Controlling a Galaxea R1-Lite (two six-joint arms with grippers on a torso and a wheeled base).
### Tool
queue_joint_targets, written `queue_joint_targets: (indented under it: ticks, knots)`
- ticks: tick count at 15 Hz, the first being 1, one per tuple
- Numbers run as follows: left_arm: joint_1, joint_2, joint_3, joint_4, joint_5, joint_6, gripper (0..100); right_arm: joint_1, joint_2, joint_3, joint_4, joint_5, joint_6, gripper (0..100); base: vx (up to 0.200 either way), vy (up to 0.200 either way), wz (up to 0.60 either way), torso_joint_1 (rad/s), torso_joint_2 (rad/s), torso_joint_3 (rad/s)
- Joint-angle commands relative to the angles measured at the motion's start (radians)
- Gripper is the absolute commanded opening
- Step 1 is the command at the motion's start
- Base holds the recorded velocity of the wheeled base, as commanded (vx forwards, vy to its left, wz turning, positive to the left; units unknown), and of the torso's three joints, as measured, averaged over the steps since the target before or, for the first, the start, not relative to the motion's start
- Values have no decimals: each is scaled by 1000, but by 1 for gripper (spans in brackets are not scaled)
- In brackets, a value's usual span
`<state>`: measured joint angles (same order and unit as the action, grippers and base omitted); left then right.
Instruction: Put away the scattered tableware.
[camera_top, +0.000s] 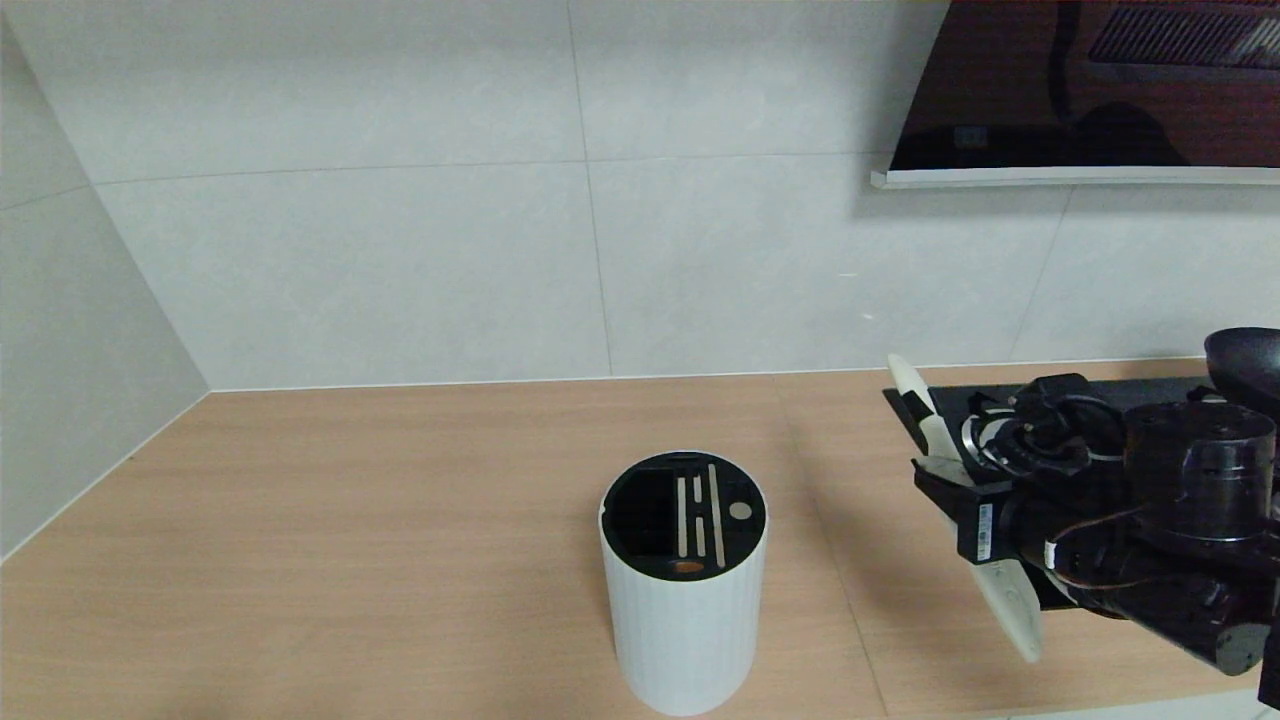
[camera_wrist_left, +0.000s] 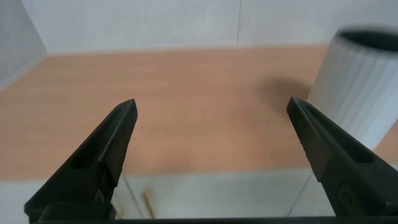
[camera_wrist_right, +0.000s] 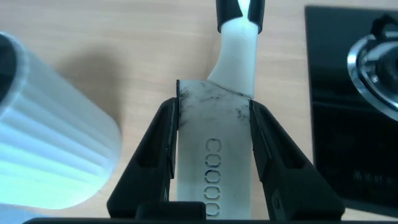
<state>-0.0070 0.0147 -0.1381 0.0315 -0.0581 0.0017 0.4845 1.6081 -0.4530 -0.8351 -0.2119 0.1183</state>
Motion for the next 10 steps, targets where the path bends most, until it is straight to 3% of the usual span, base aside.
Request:
queue_joint_targets:
  ticks: [1, 5, 8, 9, 10]
  knots:
    - [-2, 176, -184, 54, -95, 0, 100, 39, -83, -38, 77, 0, 1, 0, 0, 0, 0, 0, 0, 0]
    - [-4, 604, -448, 51, -236, 3, 100, 100, -146, -213, 292, 2, 4, 0, 0, 0, 0, 0, 0, 0]
    - [-62, 812, -529, 48, -264, -6, 100, 163, -143, -274, 335, 5, 6, 0, 0, 0, 0, 0, 0, 0]
    - [-123, 873, -543, 28, -264, -40, 100, 186, -135, -291, 337, 8, 4, 0, 0, 0, 0, 0, 0, 0]
    - [-192, 916, -546, -22, -264, -103, 100, 212, -125, -303, 337, 6, 6, 0, 0, 0, 0, 0, 0, 0]
